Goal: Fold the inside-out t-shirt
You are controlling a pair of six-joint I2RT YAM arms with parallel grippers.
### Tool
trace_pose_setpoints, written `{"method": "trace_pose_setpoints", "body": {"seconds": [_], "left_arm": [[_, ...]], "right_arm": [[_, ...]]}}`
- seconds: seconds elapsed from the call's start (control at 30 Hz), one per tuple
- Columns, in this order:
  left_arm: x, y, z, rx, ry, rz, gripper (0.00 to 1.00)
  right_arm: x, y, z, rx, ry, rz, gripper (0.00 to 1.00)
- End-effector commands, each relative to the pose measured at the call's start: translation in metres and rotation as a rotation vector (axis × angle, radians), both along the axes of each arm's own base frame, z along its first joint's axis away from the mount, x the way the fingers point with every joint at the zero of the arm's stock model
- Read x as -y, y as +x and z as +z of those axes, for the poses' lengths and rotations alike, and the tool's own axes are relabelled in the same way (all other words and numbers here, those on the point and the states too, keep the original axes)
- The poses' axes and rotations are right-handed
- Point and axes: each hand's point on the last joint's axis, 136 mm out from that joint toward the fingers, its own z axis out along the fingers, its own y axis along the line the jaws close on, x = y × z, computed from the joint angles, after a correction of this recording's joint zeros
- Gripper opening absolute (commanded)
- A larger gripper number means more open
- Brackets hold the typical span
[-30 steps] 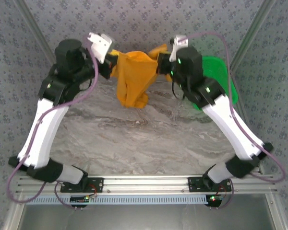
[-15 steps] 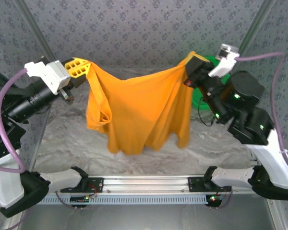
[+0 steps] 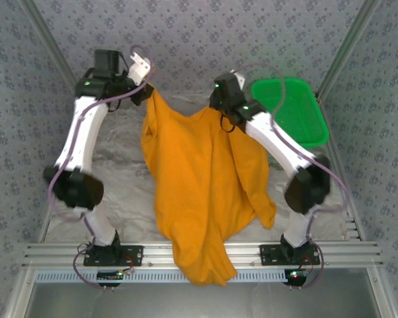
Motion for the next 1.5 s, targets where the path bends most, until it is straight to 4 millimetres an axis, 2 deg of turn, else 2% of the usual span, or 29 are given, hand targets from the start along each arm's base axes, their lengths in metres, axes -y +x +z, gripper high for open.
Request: {"method": "trace_pose_setpoints", "body": {"seconds": [0.0, 0.03, 0.1, 0.2, 0.3, 0.37, 0.4, 0.43, 0.53, 0.6, 0.67, 0.77, 0.83, 0.93, 1.0, 1.1, 1.17, 1.23, 1.27, 1.3, 1.33, 1.4, 1.47], "left_arm": [[-0.03, 0.053, -0.07, -0.155, 0.0, 0.121, 0.35], [-0.034, 0.065, -0.092, -0.233, -0.004, 0.171, 0.36], [-0.037, 0.074, -0.112, -0.321, -0.019, 0.229, 0.36], [-0.035, 0.072, -0.119, -0.384, -0.07, 0.332, 0.36], [-0.024, 0.051, -0.113, -0.432, -0.164, 0.397, 0.37], [-0.013, 0.027, -0.107, -0.422, -0.196, 0.431, 0.37], [-0.008, 0.014, -0.114, -0.43, -0.194, 0.434, 0.37], [0.0, -0.004, -0.112, -0.424, -0.203, 0.442, 0.38], [0.011, -0.055, -0.133, -0.509, -0.209, 0.544, 0.38], [0.007, -0.092, -0.161, -0.628, -0.195, 0.694, 0.38], [0.004, -0.132, -0.197, -0.775, -0.186, 0.819, 0.36], [0.005, -0.167, -0.25, -0.933, -0.188, 0.915, 0.34], [-0.004, -0.176, -0.274, -0.973, -0.138, 0.976, 0.32], [-0.025, -0.17, -0.294, -0.952, -0.087, 1.04, 0.3], [-0.043, -0.162, -0.299, -0.951, -0.089, 1.076, 0.28], [-0.081, -0.138, -0.284, -0.823, -0.006, 1.115, 0.21], [-0.103, -0.117, -0.272, -0.698, 0.072, 1.108, 0.21], [-0.106, -0.094, -0.268, -0.67, 0.068, 1.052, 0.22], [-0.108, -0.081, -0.268, -0.664, 0.065, 1.033, 0.22], [-0.111, -0.071, -0.272, -0.666, 0.064, 1.027, 0.22], [-0.108, -0.057, -0.272, -0.675, 0.051, 0.991, 0.22], [-0.094, -0.031, -0.272, -0.658, 0.043, 0.888, 0.23], [-0.087, -0.008, -0.261, -0.62, 0.036, 0.846, 0.25]], "right_arm": [[0.002, 0.035, -0.084, -0.25, 0.063, 0.032, 0.31], [0.001, 0.038, -0.102, -0.326, 0.074, 0.057, 0.33], [0.004, 0.033, -0.119, -0.394, 0.039, 0.082, 0.35], [0.014, 0.016, -0.118, -0.381, -0.051, 0.108, 0.39], [0.028, -0.012, -0.115, -0.365, -0.151, 0.134, 0.4], [0.035, -0.037, -0.115, -0.363, -0.208, 0.154, 0.41], [0.038, -0.048, -0.116, -0.368, -0.232, 0.162, 0.41], [0.042, -0.062, -0.119, -0.381, -0.254, 0.169, 0.41], [0.058, -0.098, -0.135, -0.427, -0.29, 0.173, 0.41], [0.072, -0.119, -0.148, -0.457, -0.321, 0.17, 0.41], [0.076, -0.142, -0.166, -0.498, -0.331, 0.221, 0.4], [0.077, -0.181, -0.198, -0.59, -0.329, 0.295, 0.4], [0.074, -0.195, -0.214, -0.608, -0.33, 0.321, 0.4], [0.069, -0.218, -0.233, -0.652, -0.335, 0.375, 0.4], [0.054, -0.233, -0.238, -0.661, -0.326, 0.444, 0.4], [0.017, -0.251, -0.233, -0.648, -0.275, 0.588, 0.4], [-0.02, -0.259, -0.224, -0.636, -0.159, 0.684, 0.4], [-0.052, -0.261, -0.207, -0.588, -0.107, 0.755, 0.4], [-0.058, -0.258, -0.202, -0.563, -0.13, 0.75, 0.41], [-0.057, -0.253, -0.199, -0.548, -0.173, 0.714, 0.41], [-0.045, -0.244, -0.199, -0.536, -0.247, 0.638, 0.41], [-0.012, -0.232, -0.204, -0.555, -0.359, 0.475, 0.42], [0.014, -0.229, -0.208, -0.585, -0.421, 0.44, 0.42]]}}
